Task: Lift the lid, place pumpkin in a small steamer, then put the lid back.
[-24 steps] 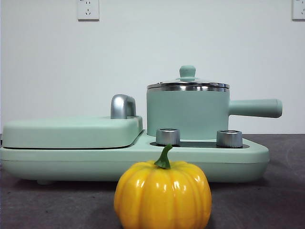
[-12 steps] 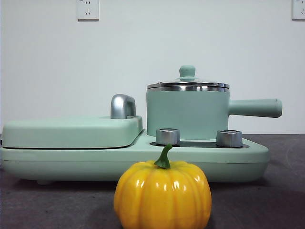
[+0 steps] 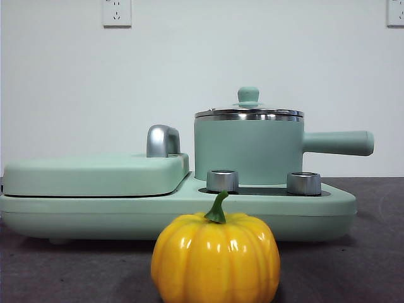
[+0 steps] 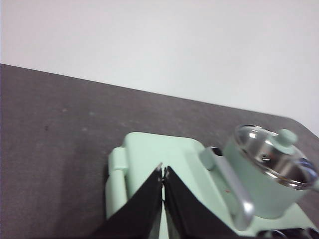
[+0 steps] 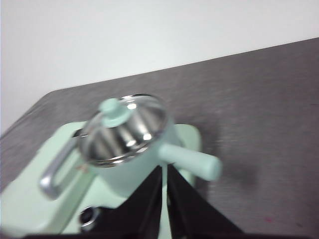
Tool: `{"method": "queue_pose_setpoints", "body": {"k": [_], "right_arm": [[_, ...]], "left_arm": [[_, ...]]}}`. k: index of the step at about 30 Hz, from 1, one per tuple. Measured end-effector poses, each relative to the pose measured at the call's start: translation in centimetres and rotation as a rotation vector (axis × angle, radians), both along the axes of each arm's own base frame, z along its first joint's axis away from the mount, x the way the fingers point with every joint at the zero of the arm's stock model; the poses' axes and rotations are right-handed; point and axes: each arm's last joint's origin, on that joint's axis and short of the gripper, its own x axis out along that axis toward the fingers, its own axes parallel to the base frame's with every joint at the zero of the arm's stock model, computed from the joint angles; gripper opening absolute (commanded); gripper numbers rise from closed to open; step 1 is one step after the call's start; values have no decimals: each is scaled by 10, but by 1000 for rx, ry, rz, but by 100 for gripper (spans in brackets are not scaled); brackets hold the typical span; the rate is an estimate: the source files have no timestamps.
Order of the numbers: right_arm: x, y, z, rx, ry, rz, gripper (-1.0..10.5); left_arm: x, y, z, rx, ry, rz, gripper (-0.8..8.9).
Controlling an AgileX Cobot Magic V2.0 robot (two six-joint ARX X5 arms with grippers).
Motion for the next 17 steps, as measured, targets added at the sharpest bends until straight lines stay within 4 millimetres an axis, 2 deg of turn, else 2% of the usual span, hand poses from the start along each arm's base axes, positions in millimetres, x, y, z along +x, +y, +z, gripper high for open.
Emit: {"method": "queue_pose_setpoints", "body": {"k": [4,9,13,17], "right_arm": [[6,4,23,-13,11,139,14],[12,7,50,-57,41,266,14],[17,9,64,-84,8,363,14],[17,10,66,-101,-9,389,15]], "left_arm": [[-1,-3,32,45,37,-100,6],[6,-6,58,105,87,-225,6],[20,-10,68,121,109,-312,6],[30,-12,67,127,115,-327,6]]}}
